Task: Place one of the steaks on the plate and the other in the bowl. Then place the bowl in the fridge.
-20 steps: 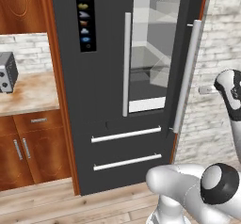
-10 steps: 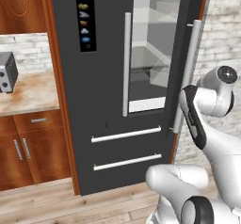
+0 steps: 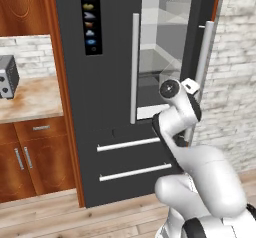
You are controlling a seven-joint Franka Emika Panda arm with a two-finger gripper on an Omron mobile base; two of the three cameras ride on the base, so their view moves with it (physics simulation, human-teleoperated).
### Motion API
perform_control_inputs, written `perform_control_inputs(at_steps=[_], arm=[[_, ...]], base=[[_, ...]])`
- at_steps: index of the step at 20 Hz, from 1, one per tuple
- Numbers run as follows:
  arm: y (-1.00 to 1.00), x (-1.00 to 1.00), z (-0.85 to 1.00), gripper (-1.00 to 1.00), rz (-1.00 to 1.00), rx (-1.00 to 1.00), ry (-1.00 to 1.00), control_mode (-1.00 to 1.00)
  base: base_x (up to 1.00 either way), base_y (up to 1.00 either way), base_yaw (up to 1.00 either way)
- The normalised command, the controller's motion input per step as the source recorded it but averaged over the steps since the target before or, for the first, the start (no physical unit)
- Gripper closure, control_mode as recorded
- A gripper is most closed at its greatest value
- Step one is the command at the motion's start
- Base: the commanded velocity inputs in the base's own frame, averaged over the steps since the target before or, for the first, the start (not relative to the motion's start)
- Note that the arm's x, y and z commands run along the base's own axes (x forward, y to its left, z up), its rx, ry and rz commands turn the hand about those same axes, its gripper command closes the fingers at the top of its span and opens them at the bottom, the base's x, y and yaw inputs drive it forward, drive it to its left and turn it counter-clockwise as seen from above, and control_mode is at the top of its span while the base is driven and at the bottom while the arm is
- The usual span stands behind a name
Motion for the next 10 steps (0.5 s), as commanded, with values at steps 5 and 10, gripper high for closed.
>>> perform_control_inputs(at_steps=[5, 10], arm=[[0.24, 0.49, -0.58, -1.0, 0.0, -0.19, 0.04, -1.0], [0.08, 0.84, -0.48, -1.0, -0.01, -0.13, 0.06, -1.0]], base=[[0.0, 0.0, 0.0], [0.0, 0.0, 0.0]])
